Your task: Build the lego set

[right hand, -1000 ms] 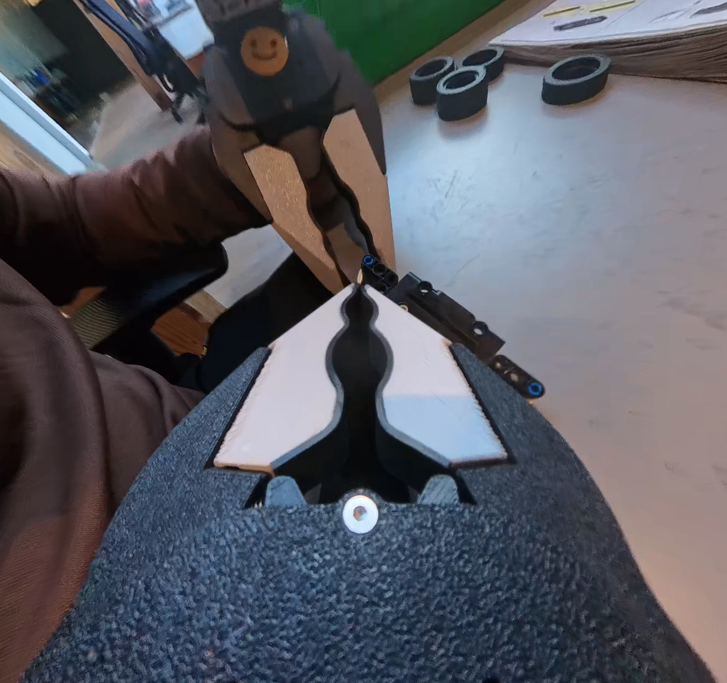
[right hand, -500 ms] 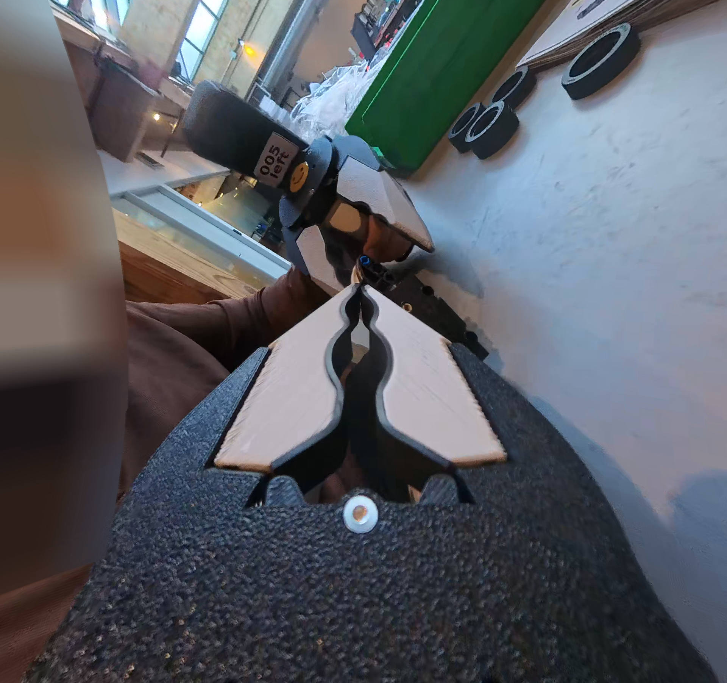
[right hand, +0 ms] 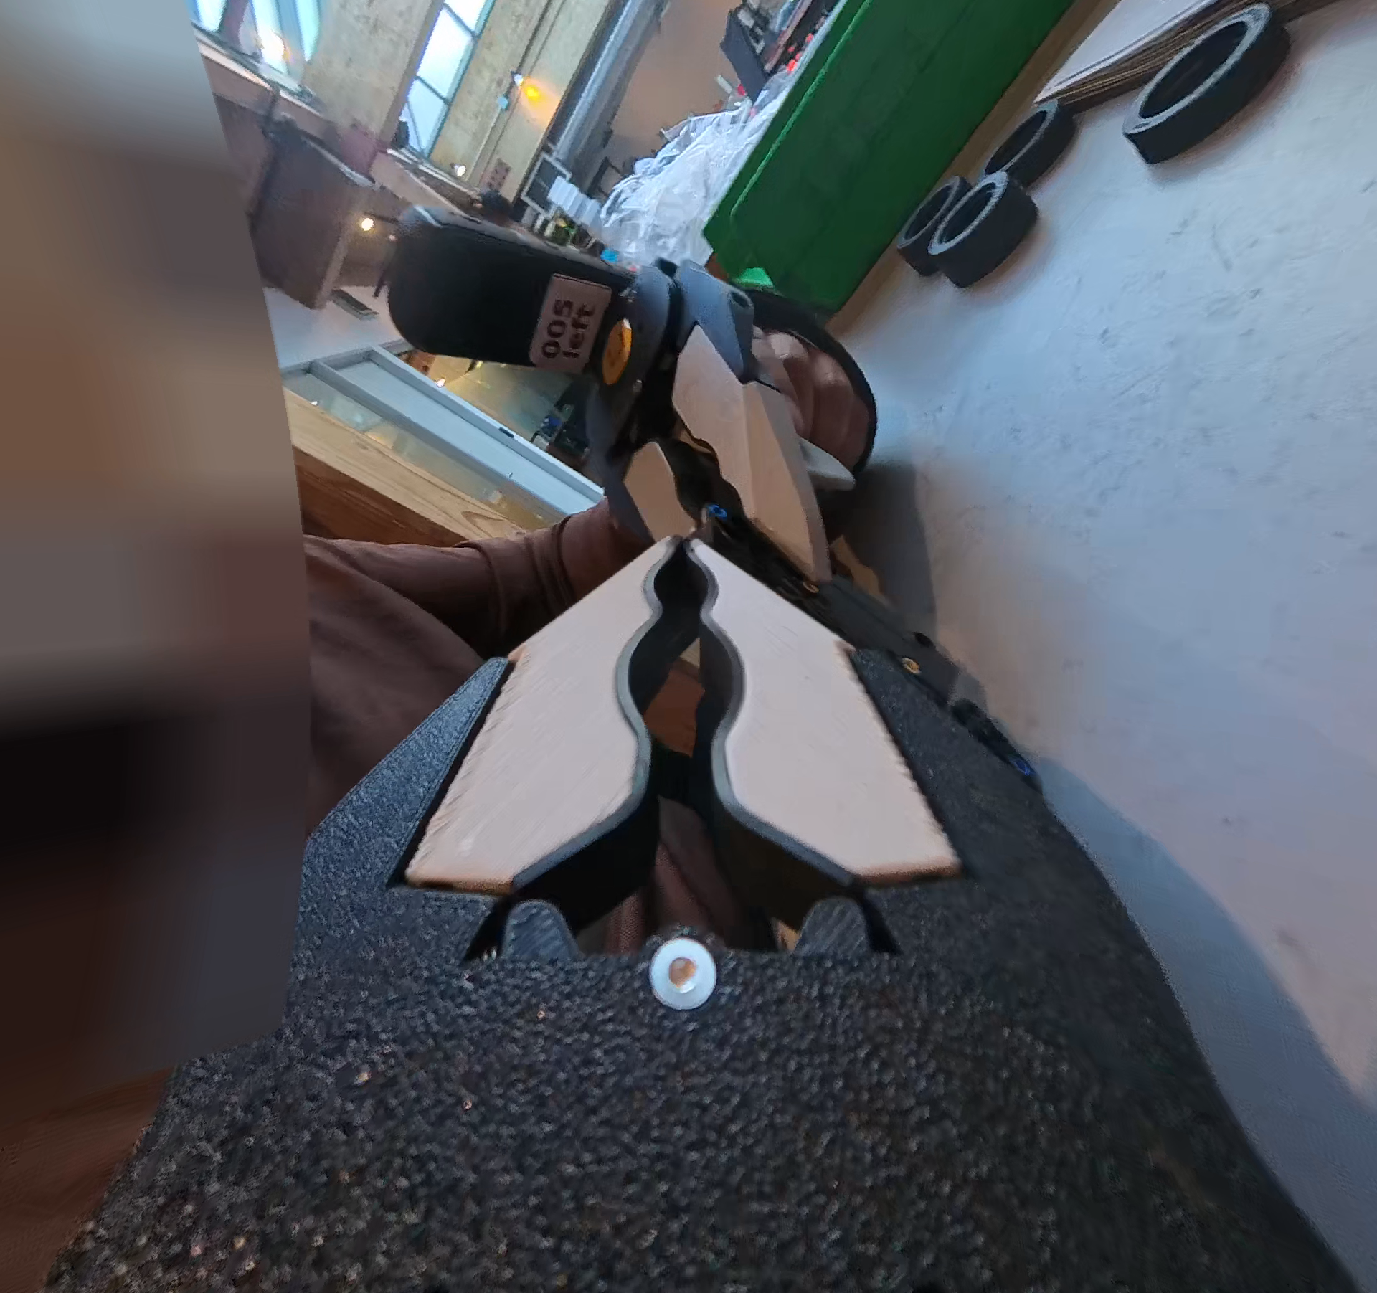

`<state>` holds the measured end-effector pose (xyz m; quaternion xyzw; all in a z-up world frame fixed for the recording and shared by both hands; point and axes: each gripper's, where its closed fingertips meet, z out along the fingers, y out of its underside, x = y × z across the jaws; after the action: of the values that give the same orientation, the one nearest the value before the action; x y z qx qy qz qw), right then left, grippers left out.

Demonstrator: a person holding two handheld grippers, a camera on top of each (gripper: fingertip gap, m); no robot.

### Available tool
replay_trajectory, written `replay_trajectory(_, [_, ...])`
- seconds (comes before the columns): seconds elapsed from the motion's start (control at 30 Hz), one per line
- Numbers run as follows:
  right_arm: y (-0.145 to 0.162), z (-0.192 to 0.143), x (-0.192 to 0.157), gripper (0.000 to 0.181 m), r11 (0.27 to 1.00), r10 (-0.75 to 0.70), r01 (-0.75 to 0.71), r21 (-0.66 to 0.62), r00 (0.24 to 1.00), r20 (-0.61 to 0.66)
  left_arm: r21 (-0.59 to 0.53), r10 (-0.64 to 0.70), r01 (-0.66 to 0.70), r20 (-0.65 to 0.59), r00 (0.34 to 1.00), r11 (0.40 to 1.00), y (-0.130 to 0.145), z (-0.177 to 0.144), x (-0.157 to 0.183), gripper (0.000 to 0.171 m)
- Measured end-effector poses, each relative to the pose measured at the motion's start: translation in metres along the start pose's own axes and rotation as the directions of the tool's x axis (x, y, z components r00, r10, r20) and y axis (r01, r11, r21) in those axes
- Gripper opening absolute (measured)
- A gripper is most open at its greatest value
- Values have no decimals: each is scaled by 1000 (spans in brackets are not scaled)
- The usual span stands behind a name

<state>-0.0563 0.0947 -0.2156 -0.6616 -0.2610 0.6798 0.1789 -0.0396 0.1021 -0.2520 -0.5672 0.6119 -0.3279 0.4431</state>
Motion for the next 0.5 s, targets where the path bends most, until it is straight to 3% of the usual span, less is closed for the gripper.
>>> replay_trajectory(0.1, [2,0,-4,0,999,-43,43,-22,999,-1,-35,44,-44,17,999,998,5,4,2,10])
replay_trajectory(0.2, [-11,-6,-26,0,999,-41,38,36,993,106,-73,69,-64,60,996,995,12,3,-4,9])
replay_trajectory(0.3, [-9,-11,-13,0,997,-76,75,6,997,6,-59,53,-47,101,993,997,11,0,-11,9])
replay_trajectory(0.5, [-1,-10,5,0,997,-45,43,-58,998,-35,-46,86,-83,70,994,996,9,0,-5,9])
